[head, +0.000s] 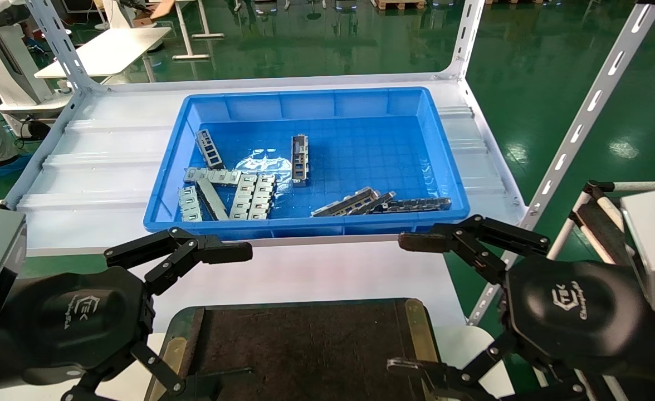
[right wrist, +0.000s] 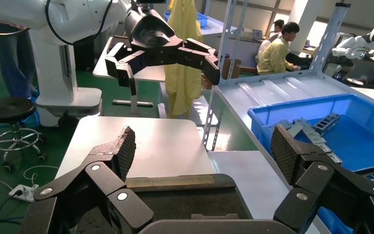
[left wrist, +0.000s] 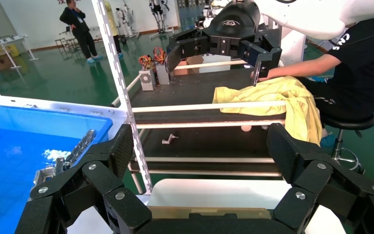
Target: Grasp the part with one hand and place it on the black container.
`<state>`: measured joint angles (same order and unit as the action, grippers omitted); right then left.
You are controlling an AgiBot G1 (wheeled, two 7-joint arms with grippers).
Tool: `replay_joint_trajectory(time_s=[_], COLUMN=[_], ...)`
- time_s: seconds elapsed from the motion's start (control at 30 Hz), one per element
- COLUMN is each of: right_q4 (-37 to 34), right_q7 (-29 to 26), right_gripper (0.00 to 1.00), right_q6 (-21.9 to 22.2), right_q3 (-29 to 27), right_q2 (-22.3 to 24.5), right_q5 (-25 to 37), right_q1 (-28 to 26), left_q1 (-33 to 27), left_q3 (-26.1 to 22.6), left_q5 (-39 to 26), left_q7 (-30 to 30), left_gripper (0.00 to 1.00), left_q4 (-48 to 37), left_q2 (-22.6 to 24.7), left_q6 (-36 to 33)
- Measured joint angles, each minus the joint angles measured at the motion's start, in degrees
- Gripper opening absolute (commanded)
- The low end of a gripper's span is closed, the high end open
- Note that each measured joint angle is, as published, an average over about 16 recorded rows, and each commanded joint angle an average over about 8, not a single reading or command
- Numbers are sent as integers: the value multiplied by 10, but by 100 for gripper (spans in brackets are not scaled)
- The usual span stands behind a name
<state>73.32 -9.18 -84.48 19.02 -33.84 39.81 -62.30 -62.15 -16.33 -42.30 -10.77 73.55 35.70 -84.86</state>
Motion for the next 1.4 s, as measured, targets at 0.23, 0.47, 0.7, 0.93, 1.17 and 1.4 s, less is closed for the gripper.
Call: replay_joint_trajectory(time_s=[0.23, 0.47, 0.7, 0.93, 1.17, 1.4], right_q4=[0, 0, 0, 0, 0, 0], right_q7=[0, 0, 0, 0, 0, 0], right_gripper=[100, 100, 100, 100, 100, 100], right_q6=[0, 0, 0, 0, 0, 0], right_q3=[0, 0, 0, 0, 1, 1], right_q2=[0, 0, 0, 0, 0, 0], right_q5=[0, 0, 0, 0, 0, 0], right_q1=[0, 0, 0, 0, 0, 0], left_q1=[-12, -31, -56, -84, -115, -152], left_q3=[-8, -28, -56, -89, -124, -150], left_q5=[-20, -67, -137, -218, -299, -361], left_q7=[-8, -28, -63, -104, -130, -134], left_gripper=[100, 100, 100, 100, 100, 100], left_q4=[0, -4, -20, -64, -140, -243], left_q2=[16, 50, 100, 163, 233, 305], left_q6=[27, 89, 187, 301, 406, 490])
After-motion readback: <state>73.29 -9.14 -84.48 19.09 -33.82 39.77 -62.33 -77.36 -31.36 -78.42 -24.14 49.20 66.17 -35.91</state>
